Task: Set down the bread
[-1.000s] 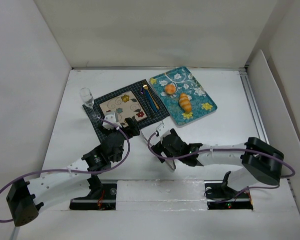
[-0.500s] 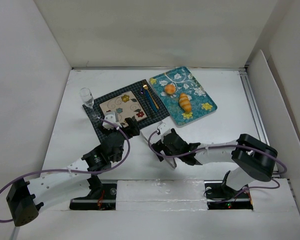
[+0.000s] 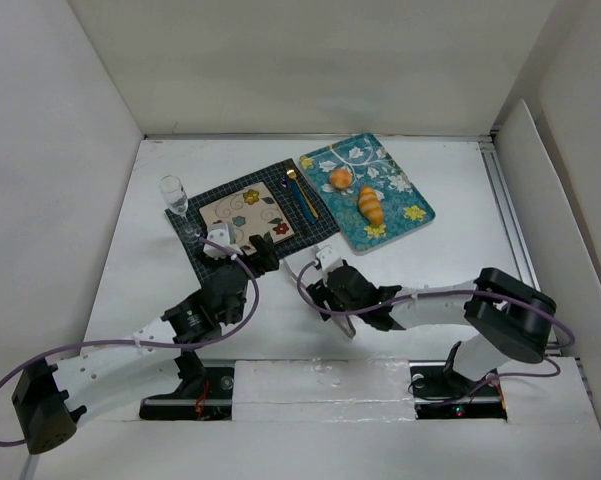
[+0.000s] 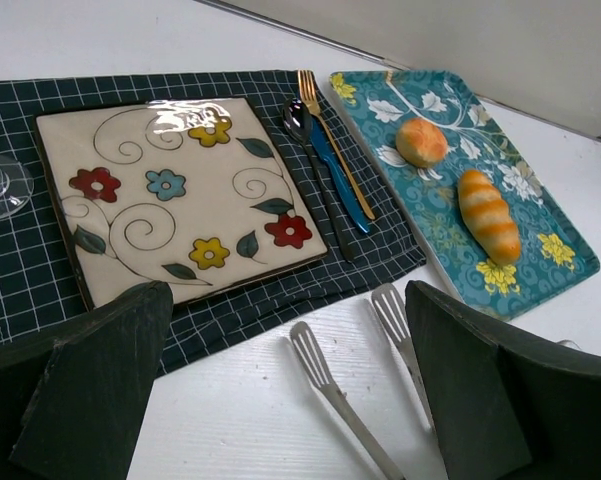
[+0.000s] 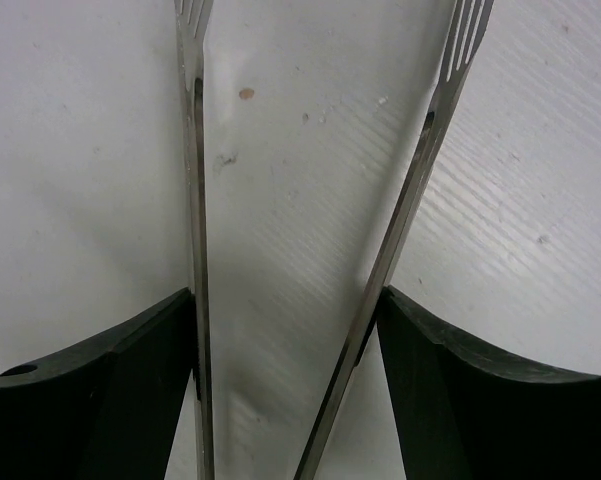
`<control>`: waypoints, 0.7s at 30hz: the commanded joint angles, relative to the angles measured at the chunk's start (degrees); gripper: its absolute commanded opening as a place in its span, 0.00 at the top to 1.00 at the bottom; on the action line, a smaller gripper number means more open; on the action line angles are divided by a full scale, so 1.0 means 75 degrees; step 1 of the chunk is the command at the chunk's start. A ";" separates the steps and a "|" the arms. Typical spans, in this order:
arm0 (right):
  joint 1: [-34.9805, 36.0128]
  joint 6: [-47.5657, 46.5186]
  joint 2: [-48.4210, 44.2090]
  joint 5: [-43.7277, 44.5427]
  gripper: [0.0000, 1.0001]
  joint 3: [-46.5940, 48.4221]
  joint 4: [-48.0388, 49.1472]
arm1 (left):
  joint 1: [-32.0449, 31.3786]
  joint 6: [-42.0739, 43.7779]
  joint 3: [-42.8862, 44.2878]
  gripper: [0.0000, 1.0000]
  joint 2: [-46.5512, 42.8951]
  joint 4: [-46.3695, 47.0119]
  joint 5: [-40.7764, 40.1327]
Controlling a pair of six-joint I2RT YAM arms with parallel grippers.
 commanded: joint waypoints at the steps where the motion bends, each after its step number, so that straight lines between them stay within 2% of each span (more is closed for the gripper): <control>1: 0.0104 -0.0080 -0.0695 0.0130 0.25 0.0095 -0.0884 | 0.0021 0.0074 0.0192 0.01 -0.0126 0.0278 -0.0097; 10: 0.0175 -0.0526 -0.2839 0.0785 0.25 0.1125 -0.3310 | 0.0021 0.0039 0.0181 0.01 -0.0173 0.0266 -0.0144; 14: 0.0105 -0.0655 -0.3333 0.0973 0.25 0.1583 -0.3980 | 0.0021 0.0051 0.0157 0.01 -0.0173 0.0290 -0.0132; 17: -0.0468 -0.0959 -0.3544 0.0881 0.27 0.1748 -0.4086 | 0.0021 0.0039 0.0181 0.01 -0.0185 0.0266 -0.0097; 21: -0.1861 -0.1429 -0.3440 0.0424 0.26 0.1935 -0.4028 | 0.0021 0.0039 0.0157 0.01 -0.0197 0.0290 -0.0074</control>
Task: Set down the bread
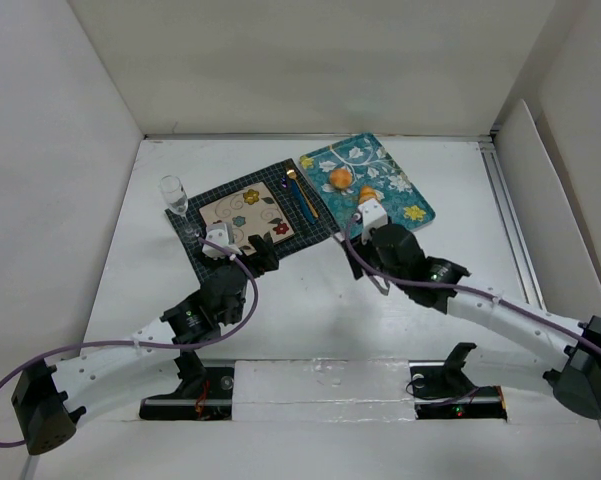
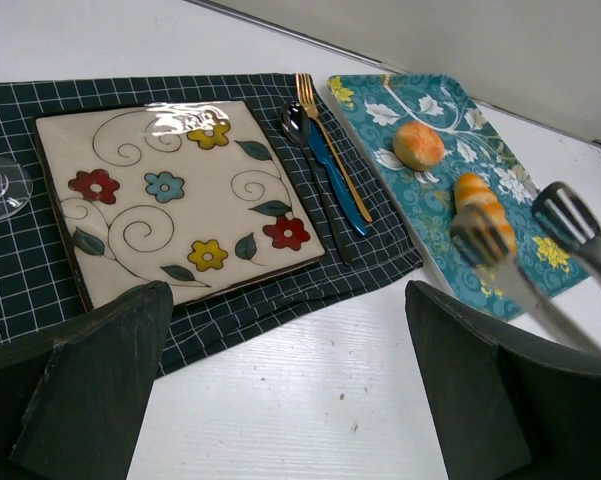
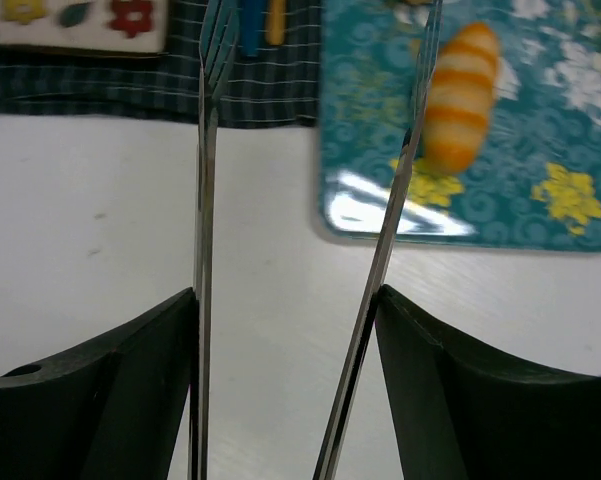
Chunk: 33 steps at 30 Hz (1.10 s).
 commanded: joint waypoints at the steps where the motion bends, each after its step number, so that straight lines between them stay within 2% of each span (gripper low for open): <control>1: -0.1261 -0.0856 0.0098 -0.0369 0.26 0.0452 -0.0152 | 0.0021 0.0042 0.0157 0.01 -0.0124 0.0296 -0.0059; 8: -0.2892 -0.1516 0.0813 -0.1365 0.27 0.0886 0.0059 | 0.0021 0.0054 0.0157 0.01 -0.0065 0.0319 -0.0012; 14: -0.3608 -0.1715 0.1211 -0.2174 0.27 0.0816 0.0562 | 0.0021 0.0077 0.0157 0.01 -0.0077 0.0331 0.0070; 22: -0.4125 -0.1961 0.1844 -0.2923 0.27 0.0699 0.1136 | 0.0021 0.0124 0.0192 0.01 0.0052 0.0366 0.0117; 33: -0.4525 -0.2044 0.2383 -0.3371 0.27 0.0559 0.1676 | 0.0021 0.0147 0.0192 0.01 0.0029 0.0366 0.0117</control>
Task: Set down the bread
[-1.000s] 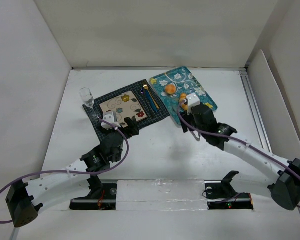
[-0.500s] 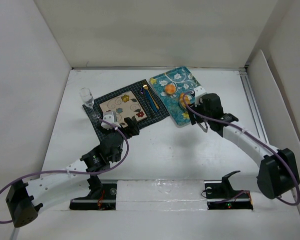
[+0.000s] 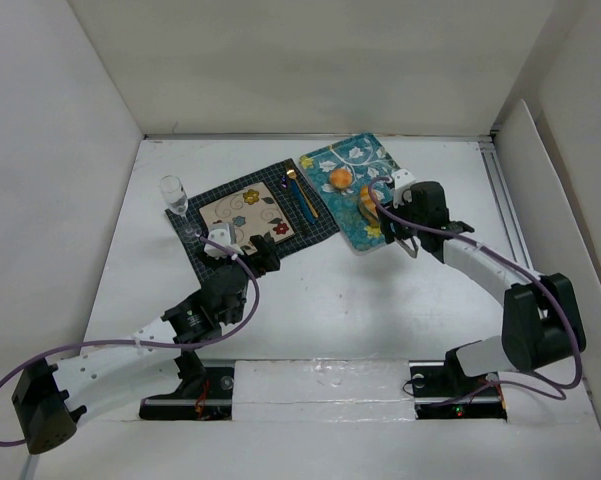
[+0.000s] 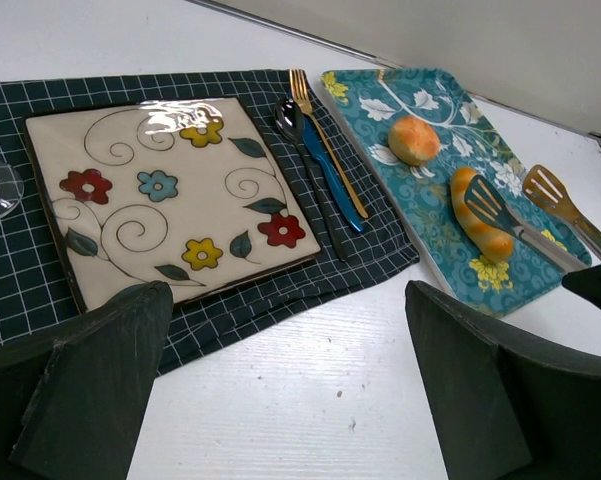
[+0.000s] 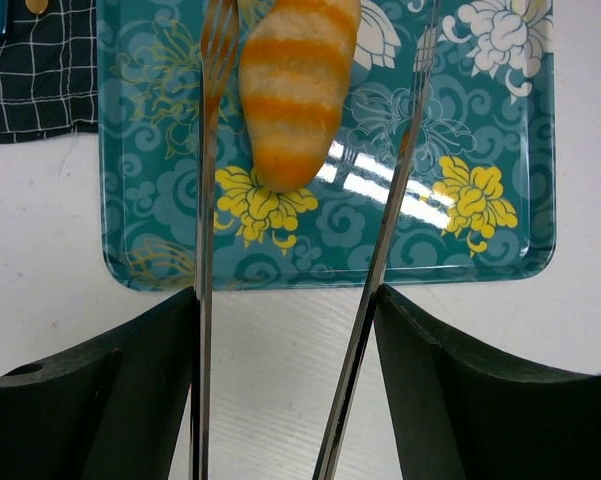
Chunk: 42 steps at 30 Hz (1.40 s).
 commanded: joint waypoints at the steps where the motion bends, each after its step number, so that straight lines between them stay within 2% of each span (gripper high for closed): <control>1: -0.0077 -0.0085 0.0093 -0.0334 0.27 0.0034 0.0703 | 0.0021 0.0086 0.0181 0.01 -0.0044 0.0299 -0.0020; 18: -0.0300 -0.0015 0.1077 -0.0639 0.27 0.0092 0.1101 | 0.0021 0.0086 0.0169 0.01 -0.0115 0.0299 -0.0009; 22: -0.0370 -0.0015 0.1089 -0.0826 0.36 0.0022 0.1137 | 0.0021 0.0098 0.0169 0.01 -0.0080 0.0299 0.0003; 23: -0.0370 -0.0003 0.1066 -0.0873 0.42 -0.0013 0.1148 | 0.0021 0.0098 0.0169 0.01 -0.0079 0.0299 -0.0009; 26: -0.0370 0.0032 0.0879 -0.0979 0.51 -0.0095 0.1172 | 0.0021 0.0098 0.0146 0.01 -0.0068 0.0334 -0.0044; 31: -0.0370 0.0079 0.0235 -0.1143 0.54 -0.0212 0.1020 | 0.0021 0.0039 0.0227 0.01 0.0131 0.0323 -0.0266; 36: 0.0132 0.0102 -0.0831 -0.0875 0.53 -0.0037 0.0577 | 0.0021 -0.0148 0.0754 0.01 -0.0125 -0.0298 -0.0512; 37: 0.0563 0.0102 -0.1122 -0.0676 0.53 0.0195 0.0435 | 0.0021 -0.0137 0.0801 0.01 -0.0428 -0.0415 -0.0779; 42: 0.1280 0.0173 -0.0904 -0.0487 0.53 0.0712 0.0562 | 0.0021 -0.0219 0.0930 0.01 -0.0700 -0.0779 -0.1542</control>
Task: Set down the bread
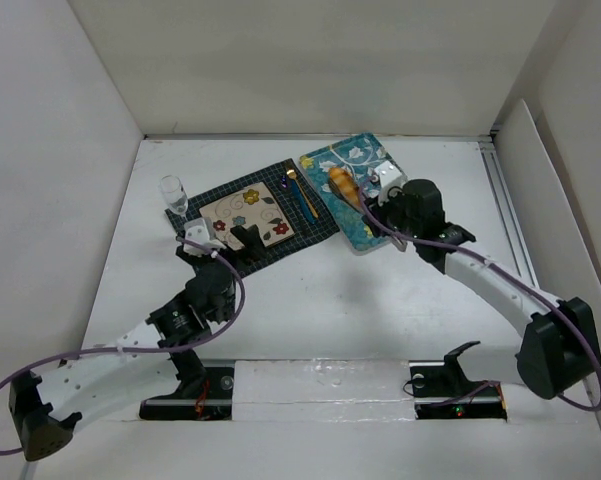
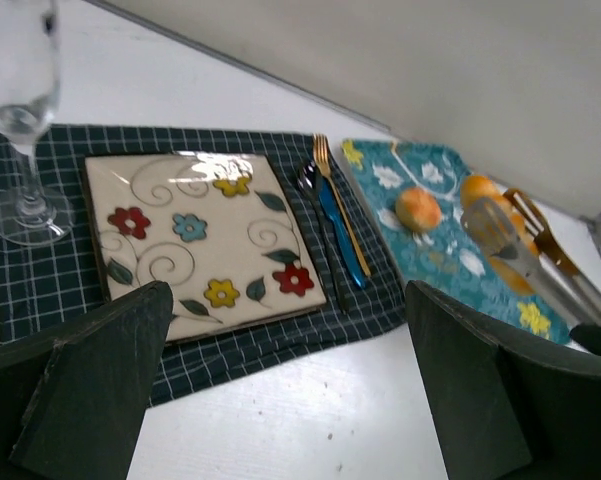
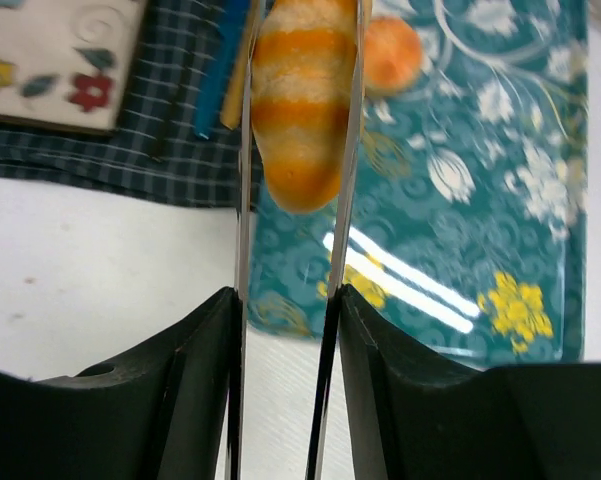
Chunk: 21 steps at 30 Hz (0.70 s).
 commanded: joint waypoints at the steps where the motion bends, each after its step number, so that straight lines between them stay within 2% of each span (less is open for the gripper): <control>1: 0.0689 0.0123 0.0239 0.0157 0.53 0.0765 0.0321 | 0.0021 -0.0154 0.0406 0.01 -0.0249 -0.0286 -0.0975; 10: 0.1815 0.0334 0.3200 -0.0006 0.53 0.2732 0.1457 | 0.0021 -0.0471 -0.0073 0.01 -0.1594 -0.0428 -0.1094; 17: 0.2332 0.0264 0.5089 -0.0123 0.53 0.4420 0.1341 | 0.0021 -0.0459 -0.0180 0.01 -0.1632 -0.0416 -0.1094; 21: 0.2636 0.0229 0.5630 -0.0007 0.53 0.4879 0.1282 | 0.0021 -0.0436 -0.0226 0.01 -0.1585 -0.0346 -0.1035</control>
